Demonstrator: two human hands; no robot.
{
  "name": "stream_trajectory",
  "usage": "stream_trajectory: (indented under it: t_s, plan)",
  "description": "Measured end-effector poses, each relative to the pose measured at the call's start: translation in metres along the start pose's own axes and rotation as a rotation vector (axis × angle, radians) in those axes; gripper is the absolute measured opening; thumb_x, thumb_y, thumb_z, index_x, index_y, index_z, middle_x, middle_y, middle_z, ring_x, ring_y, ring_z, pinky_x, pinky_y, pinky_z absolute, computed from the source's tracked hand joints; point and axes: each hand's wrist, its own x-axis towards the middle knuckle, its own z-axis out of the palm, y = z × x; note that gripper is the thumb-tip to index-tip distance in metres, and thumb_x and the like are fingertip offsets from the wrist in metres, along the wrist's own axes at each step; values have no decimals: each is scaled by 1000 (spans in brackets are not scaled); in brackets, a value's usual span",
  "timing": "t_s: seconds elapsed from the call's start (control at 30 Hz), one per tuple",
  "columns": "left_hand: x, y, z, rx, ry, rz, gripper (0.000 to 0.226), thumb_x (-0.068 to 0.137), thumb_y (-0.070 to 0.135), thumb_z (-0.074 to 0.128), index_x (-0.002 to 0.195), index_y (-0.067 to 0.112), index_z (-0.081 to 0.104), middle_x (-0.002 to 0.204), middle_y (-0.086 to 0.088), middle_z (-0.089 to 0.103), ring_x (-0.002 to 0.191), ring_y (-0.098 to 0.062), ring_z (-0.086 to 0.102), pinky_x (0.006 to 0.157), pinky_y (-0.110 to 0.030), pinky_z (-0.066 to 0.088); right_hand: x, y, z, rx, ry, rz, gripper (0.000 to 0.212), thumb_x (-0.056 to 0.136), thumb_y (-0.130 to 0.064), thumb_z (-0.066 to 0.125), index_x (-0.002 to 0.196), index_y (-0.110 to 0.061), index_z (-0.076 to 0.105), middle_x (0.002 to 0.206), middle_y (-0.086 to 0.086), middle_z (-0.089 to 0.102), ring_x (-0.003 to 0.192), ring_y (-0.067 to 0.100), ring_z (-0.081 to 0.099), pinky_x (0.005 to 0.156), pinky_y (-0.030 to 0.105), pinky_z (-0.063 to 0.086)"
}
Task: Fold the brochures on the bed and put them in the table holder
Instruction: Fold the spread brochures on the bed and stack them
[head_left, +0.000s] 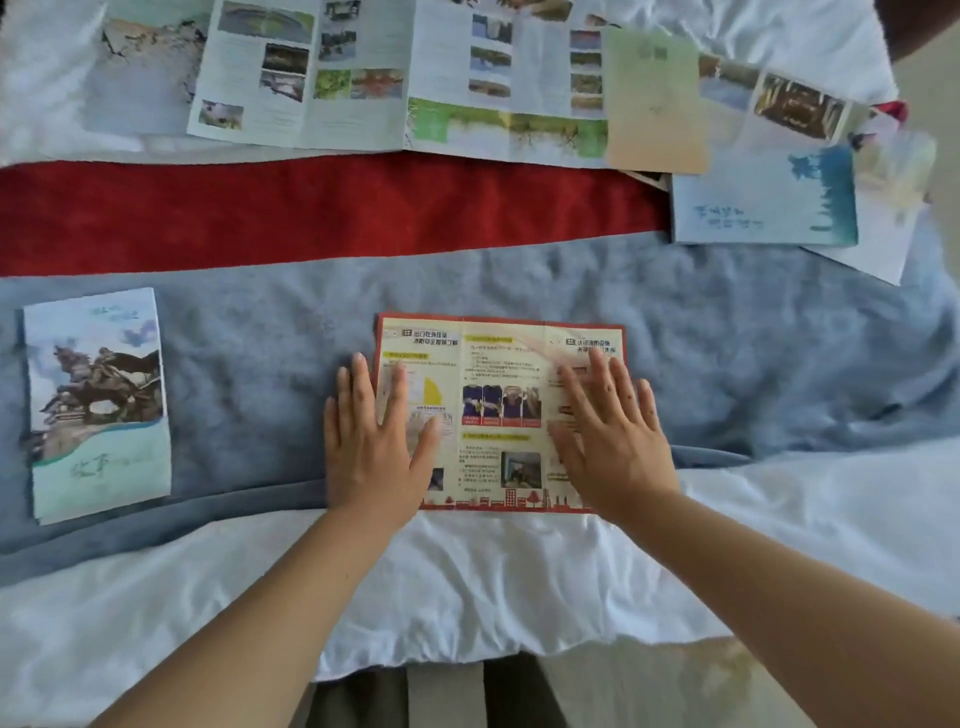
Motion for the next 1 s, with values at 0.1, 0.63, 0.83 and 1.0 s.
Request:
stream_trajectory:
  t_s: [0.1,0.63,0.83,1.0]
  plan:
    - [-6,16,11,-2,17,3,83,97,67,16,163,21,-5,169,-13,-16,156,-31,-15,126,-46,-8,-11,19,11,63,9,41,69,104,-56,19,161,-37,-16,171,8,-19,157,26,-19,124,41,-16]
    - [-8,52,21,-460,41,-53,92,91,74,16,163,20,-3,170,5,-14,154,-10,-21,125,-37,-14,-14,26,34,209,112,32,68,104,-64,12,162,-38,-11,172,7,-15,158,24,-18,128,45,-9]
    - [-3,64,14,-630,18,-37,87,92,71,20,163,23,4,171,10,-4,154,-6,-17,126,-36,-12,-6,26,30,212,142,-14,65,105,-62,18,164,-39,4,172,10,-14,158,25,-17,128,46,-4]
    - [-2,92,6,-679,-65,-3,82,94,70,19,163,28,2,170,14,-6,152,1,-15,128,-36,-6,-7,25,22,246,138,58,70,103,-69,25,162,-43,-2,169,14,-23,157,29,-20,127,44,-8]
